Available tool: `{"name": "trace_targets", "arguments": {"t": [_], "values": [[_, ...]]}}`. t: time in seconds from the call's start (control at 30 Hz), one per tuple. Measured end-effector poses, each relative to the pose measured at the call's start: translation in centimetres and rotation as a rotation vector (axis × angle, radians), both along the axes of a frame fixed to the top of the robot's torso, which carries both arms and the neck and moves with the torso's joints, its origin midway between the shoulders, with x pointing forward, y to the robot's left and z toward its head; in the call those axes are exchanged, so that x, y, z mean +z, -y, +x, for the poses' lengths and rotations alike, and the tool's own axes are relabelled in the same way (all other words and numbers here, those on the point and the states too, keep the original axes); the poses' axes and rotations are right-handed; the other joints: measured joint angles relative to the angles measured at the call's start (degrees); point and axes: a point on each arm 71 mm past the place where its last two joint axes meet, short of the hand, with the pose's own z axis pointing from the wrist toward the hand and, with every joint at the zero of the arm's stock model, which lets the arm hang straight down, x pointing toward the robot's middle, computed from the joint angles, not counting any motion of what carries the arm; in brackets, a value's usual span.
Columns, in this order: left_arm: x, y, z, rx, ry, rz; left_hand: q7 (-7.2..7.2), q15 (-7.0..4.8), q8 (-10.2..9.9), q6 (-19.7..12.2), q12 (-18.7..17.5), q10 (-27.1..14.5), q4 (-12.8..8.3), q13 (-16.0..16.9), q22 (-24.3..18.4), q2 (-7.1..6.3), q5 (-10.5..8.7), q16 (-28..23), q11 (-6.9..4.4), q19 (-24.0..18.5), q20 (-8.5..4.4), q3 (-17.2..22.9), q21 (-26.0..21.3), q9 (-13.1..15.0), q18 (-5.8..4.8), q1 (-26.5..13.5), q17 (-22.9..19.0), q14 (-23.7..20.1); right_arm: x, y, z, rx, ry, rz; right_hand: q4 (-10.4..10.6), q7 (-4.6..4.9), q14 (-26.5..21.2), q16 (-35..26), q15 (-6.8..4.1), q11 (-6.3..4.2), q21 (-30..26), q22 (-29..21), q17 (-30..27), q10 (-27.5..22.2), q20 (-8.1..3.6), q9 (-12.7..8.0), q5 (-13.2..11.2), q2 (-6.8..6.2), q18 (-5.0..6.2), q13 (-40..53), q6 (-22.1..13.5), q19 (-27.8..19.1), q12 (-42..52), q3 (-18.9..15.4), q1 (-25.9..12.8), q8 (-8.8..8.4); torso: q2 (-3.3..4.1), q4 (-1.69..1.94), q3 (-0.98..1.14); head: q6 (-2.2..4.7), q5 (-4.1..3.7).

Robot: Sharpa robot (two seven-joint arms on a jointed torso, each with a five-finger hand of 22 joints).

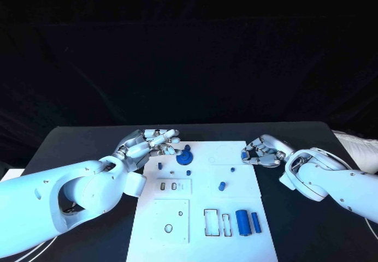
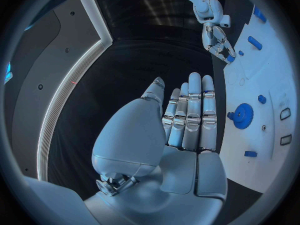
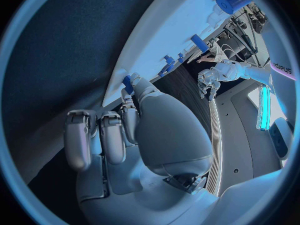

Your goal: Assemble the parts on the task board

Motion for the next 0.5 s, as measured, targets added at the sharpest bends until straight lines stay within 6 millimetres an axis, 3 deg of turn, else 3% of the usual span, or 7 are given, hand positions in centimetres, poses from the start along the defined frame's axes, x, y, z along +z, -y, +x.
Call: {"name": "trace_targets", "arguments": {"t": [0.3,0.5], "values": [[-0.01,-0.01,0.0,0.0,-0.001,0.001,0.0,0.0,0.0,0.0,0.0,0.0,0.0,0.0,0.0,0.0,0.0,0.0,0.0,0.0,0.0,0.0,0.0,0.0,0.0,0.0,-0.01,0.0,-0.06,-0.14,0.03,0.002,-0.004,-0.003,0.0,0.0,0.0,0.0,0.01,0.0,0.0,0.0,0.0,0.0,0.0,0.0,0.0,-0.18,-0.01,0.0,0.0,0.0,0.01,0.0,-0.18,0.0,0.0,-0.01,0.02,-0.05,0.05],[-0.01,-0.01,0.0,0.0,-0.001,0.001,0.0,0.0,0.0,0.0,0.0,0.0,0.0,-0.01,0.0,0.0,0.0,0.0,0.0,0.0,0.0,0.0,0.0,0.0,0.0,0.0,-0.01,0.0,-0.11,-0.19,0.04,0.001,-0.008,-0.007,0.0,0.28,0.0,0.0,0.0,-0.12,0.0,-0.01,-0.01,0.12,0.01,-0.27,0.0,-1.33,-0.01,-0.55,-0.28,0.0,-0.62,0.0,-1.33,-0.47,0.0,-0.01,0.03,-0.11,0.02]]}}
